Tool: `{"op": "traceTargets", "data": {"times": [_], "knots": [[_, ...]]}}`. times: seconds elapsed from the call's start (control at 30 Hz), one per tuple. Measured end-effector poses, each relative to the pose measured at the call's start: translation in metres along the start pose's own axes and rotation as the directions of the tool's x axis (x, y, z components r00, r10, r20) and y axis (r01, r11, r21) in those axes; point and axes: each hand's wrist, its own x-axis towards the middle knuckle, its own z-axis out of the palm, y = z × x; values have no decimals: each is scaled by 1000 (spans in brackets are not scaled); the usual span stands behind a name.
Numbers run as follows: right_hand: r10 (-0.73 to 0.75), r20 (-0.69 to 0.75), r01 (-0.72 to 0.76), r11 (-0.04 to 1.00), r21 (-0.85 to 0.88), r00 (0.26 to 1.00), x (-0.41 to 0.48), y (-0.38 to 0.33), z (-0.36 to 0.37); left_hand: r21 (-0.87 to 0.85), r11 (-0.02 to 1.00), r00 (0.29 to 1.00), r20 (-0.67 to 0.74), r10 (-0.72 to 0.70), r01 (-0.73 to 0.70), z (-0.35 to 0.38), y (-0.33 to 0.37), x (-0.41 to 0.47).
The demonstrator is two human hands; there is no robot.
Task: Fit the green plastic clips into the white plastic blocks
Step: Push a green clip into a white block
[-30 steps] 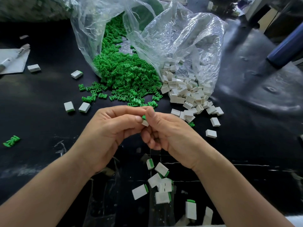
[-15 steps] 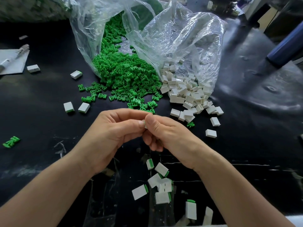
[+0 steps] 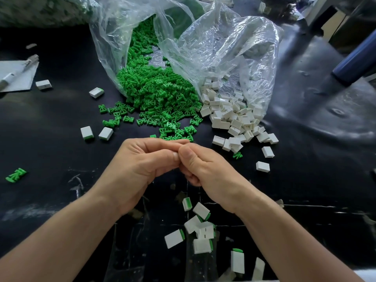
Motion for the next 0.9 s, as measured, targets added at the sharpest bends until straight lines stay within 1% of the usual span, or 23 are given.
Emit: {"op": "traceTargets", "data": {"times": [0.23, 0.7, 0.9], "knots": [[11, 9, -11, 1000, -8, 1000, -1, -1, 1, 2, 1000, 1000, -3, -6, 6, 0, 0, 0], [16, -32, -18, 998, -67, 999, 1, 1, 3, 17, 1000, 1000, -11, 23, -23, 0, -2, 0], [6, -52, -9, 998, -59, 999, 1, 0, 5, 8, 1000, 999, -36, 28, -27, 1, -4, 0]]}}
